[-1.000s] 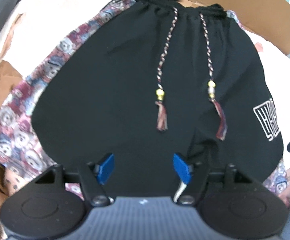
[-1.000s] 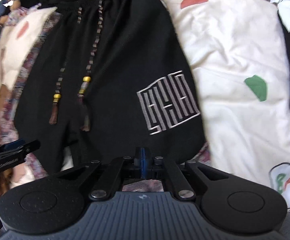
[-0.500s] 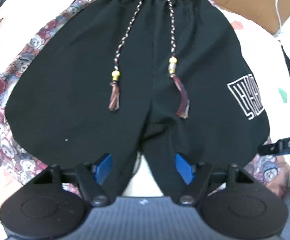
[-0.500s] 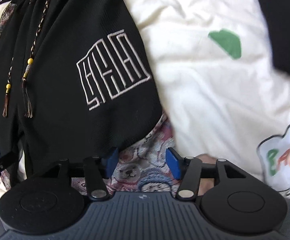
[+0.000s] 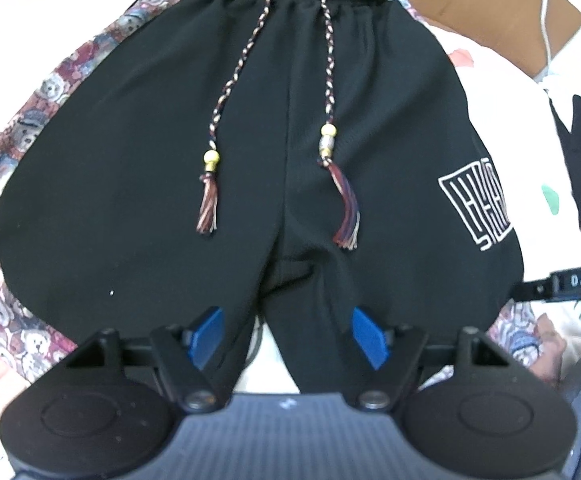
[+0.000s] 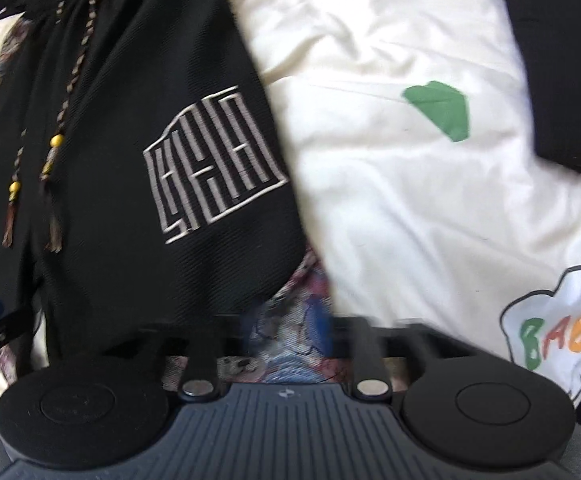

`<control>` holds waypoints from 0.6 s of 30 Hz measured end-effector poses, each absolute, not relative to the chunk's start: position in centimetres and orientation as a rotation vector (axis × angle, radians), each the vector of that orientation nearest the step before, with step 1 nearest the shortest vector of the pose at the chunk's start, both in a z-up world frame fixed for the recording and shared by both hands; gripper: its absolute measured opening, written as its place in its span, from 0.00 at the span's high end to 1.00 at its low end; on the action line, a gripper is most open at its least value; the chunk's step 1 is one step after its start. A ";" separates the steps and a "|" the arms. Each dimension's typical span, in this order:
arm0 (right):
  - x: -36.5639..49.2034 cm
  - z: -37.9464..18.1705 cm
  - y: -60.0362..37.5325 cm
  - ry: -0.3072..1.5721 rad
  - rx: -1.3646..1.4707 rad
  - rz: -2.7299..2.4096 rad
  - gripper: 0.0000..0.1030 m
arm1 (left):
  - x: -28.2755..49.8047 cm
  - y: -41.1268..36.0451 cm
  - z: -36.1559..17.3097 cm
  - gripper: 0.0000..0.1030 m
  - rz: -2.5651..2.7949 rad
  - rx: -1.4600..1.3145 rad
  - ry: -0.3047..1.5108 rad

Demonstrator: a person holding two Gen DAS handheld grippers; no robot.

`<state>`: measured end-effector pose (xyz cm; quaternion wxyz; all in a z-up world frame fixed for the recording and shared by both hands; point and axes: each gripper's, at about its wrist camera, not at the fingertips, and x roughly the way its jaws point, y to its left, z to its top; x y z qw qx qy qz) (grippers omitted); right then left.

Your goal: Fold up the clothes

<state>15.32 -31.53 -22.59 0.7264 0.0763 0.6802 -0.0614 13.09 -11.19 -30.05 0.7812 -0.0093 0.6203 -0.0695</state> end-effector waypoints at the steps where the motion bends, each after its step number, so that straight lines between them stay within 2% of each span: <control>1: 15.3 -22.5 -31.6 1.493 0.153 -0.147 0.23 | 13.1 -11.2 -30.0 0.27 -0.148 -0.018 1.344; 2: 15.2 -22.6 -31.7 1.498 0.161 -0.140 0.24 | 13.1 -11.2 -29.9 0.27 -0.146 -0.016 1.349; 4: 15.1 -23.0 -31.7 1.520 0.212 -0.097 0.35 | 13.3 -11.3 -29.7 0.27 -0.149 -0.013 1.353; 6: 14.9 -23.3 -31.6 1.538 0.224 -0.088 0.70 | 13.4 -11.4 -29.5 0.27 -0.154 -0.007 1.353; 7: 14.8 -23.4 -31.6 1.544 0.226 -0.086 0.80 | 13.4 -11.6 -29.1 0.27 -0.161 -0.001 1.344; 8: 14.8 -23.3 -31.5 1.542 0.219 -0.080 0.95 | 13.5 -11.6 -28.9 0.27 -0.163 0.001 1.337; 11: 14.8 -22.5 -31.2 1.533 0.214 -0.041 0.99 | 13.6 -11.2 -28.6 0.27 -0.154 -0.005 1.329; 18: 16.3 -18.9 -29.4 1.476 0.265 0.052 0.99 | 13.6 -10.5 -28.3 0.27 -0.150 -0.039 1.330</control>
